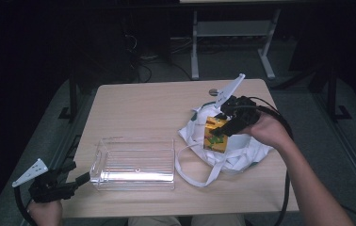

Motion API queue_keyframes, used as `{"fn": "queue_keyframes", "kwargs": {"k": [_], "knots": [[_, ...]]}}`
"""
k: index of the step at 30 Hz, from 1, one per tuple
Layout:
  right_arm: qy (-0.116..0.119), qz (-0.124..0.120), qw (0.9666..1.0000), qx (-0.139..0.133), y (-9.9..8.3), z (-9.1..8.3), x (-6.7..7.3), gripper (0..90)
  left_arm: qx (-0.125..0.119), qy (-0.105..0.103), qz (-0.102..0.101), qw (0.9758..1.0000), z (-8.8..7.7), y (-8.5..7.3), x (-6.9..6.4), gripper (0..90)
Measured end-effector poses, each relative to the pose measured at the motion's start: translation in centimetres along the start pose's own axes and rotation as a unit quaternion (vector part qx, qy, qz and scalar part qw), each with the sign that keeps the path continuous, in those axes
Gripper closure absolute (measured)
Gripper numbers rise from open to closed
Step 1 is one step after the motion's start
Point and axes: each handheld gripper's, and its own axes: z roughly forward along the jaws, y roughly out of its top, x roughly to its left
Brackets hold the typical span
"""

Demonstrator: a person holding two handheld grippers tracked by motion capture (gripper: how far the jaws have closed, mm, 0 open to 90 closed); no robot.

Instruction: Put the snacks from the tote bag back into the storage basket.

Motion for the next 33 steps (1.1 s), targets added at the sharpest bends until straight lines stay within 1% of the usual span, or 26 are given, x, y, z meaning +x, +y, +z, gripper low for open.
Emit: {"fn": "queue_keyframes", "kwargs": {"k": [1,2,4,7,10,12,15,16,17,18,19,20,23,26,30,33], "knots": [[0.0,0.0,1.0,0.0,0.0,0.0,0.0,52.2,0.0,0.0,0.0,1.0,0.0,0.0,0.0,12.8],[0.006,-0.005,1.0,-0.003,0.5,0.1,0.2,52.2,0.0,0.0,0.0,1.0,0.0,0.0,0.0,12.8],[0.01,-0.013,0.9999,-0.004,1.1,0.3,0.5,52.2,-0.001,0.0,0.0,1.0,0.0,0.0,0.0,12.8],[0.014,-0.014,0.9998,-0.004,1.4,0.4,0.6,52.2,-0.002,0.0,-0.001,1.0,0.0,0.0,0.0,12.8],[0.016,-0.026,0.9995,-0.004,2.2,0.7,1.0,52.2,-0.002,0.0,-0.001,1.0,-0.1,0.0,0.1,12.8],[0.016,-0.025,0.9995,-0.006,2.5,0.7,1.1,52.2,-0.002,0.0,-0.001,1.0,-0.1,0.0,0.1,12.8],[0.023,-0.026,0.9994,-0.007,2.8,0.8,1.2,52.2,-0.003,0.0,-0.001,1.0,-0.1,0.0,0.1,12.8],[0.024,-0.034,0.9991,-0.002,3.1,0.9,1.4,52.2,-0.002,0.0,-0.001,1.0,0.0,0.0,0.1,12.8],[0.024,-0.034,0.9991,-0.002,3.1,0.9,1.4,52.2,-0.003,0.0,-0.001,1.0,0.0,0.0,0.1,12.8],[0.024,-0.031,0.9992,-0.003,3.4,1.0,1.7,52.2,-0.002,0.0,0.0,1.0,0.0,0.0,0.1,12.8],[0.024,-0.031,0.9992,-0.003,3.4,1.0,1.7,52.2,-0.002,0.0,0.0,1.0,0.0,0.0,0.1,12.8],[0.025,-0.036,0.999,-0.005,3.8,1.0,2.0,52.2,-0.002,0.0,0.0,1.0,0.0,0.0,0.1,12.8],[0.027,-0.036,0.999,-0.005,4.1,1.1,2.3,52.2,-0.002,0.0,-0.001,1.0,0.0,0.0,0.1,12.7],[0.03,-0.043,0.9986,-0.008,4.9,1.2,2.9,52.2,-0.002,-0.001,0.0,1.0,0.0,0.0,0.1,12.8],[0.035,-0.049,0.9981,-0.011,5.6,1.3,3.2,52.2,-0.004,-0.001,-0.001,1.0,0.0,0.0,0.1,12.8],[0.036,-0.049,0.9981,-0.012,5.9,1.4,3.5,52.2,-0.005,-0.001,-0.002,1.0,0.0,0.0,0.1,12.8]]}}
